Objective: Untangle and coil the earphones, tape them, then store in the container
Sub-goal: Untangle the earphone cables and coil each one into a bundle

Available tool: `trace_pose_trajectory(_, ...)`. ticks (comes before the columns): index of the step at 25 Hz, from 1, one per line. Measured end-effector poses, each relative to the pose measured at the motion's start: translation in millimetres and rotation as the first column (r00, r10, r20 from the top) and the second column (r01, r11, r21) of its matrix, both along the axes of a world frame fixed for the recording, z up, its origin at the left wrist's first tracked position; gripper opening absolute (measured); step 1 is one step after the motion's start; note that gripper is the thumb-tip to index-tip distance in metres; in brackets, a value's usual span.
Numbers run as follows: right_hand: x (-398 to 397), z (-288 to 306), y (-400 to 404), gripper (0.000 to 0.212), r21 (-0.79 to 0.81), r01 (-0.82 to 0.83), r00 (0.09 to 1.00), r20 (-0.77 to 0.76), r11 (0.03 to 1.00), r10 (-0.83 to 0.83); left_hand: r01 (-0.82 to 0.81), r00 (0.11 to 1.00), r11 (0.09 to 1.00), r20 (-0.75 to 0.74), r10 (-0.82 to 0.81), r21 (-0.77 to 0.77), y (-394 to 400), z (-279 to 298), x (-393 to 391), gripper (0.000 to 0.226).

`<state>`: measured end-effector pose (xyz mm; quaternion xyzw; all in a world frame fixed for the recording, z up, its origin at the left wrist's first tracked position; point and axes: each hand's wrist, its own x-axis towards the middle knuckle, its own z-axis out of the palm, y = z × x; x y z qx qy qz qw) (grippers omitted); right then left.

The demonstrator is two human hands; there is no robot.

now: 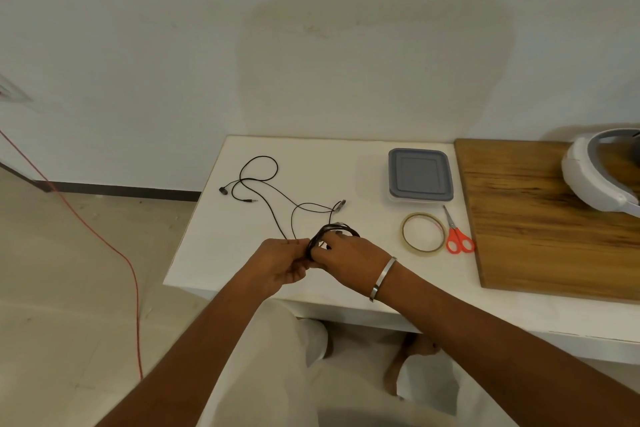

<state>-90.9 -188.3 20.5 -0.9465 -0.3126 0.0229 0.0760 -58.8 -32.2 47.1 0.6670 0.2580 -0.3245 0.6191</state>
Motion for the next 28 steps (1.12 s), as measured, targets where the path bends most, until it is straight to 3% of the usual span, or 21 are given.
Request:
trace_pose_trajectory(2,-0.1,0.1,0.0,0.038,0.004,0.0,1.0,0.004,1.0,0.0,0.027,1.0,0.999,0.007,-0.027,-0.024,3.6,0.8,-1.6,0.015)
trace_pose_trajectory(5,-1.0,1.6,-1.1,0.031,0.04,0.033,0.999,0.027,0.999,-0.035,0.125,0.983,0.992,0.139,-0.122,-0.009,7.7,3.0,-1.9,0.024)
trace_pose_trajectory(12,-1.1,-6.0,-8.8,0.033,0.033,-0.003,1.0,0.0,0.999,0.003,0.336,0.879,0.942,0.366,-0.306,-0.02,13.4,5.8,-6.5,0.03)
trace_pose_trajectory(14,1.2,-7.4,-6.7,0.024,0.018,-0.046,0.998,-0.046,0.999,0.046,0.37,0.856,0.929,0.389,-0.34,-0.004,13.3,4.8,-5.7,0.032)
trace_pose_trajectory(17,4.3,-5.8,-7.6,0.032,-0.043,-0.056,0.985,-0.166,0.997,0.048,0.413,0.838,0.911,0.39,-0.382,0.004,15.7,2.5,-3.6,0.027)
trace_pose_trajectory(21,1.9,-0.2,-3.6,0.029,0.017,-0.1,0.98,-0.172,0.995,0.101,0.453,0.813,0.89,0.389,-0.433,0.044,13.5,-1.5,-4.5,0.023)
trace_pose_trajectory(24,3.5,1.3,-1.4,0.026,0.099,-0.104,0.976,-0.182,0.99,0.121,0.419,0.827,0.907,0.395,-0.4,0.04,12.0,-6.3,-4.6,0.024)
trace_pose_trajectory(28,7.3,4.1,-4.8,0.029,0.128,-0.082,0.974,-0.198,0.988,0.106,0.204,0.965,0.952,0.214,-0.155,-0.227,13.5,-14.4,-8.4,0.025)
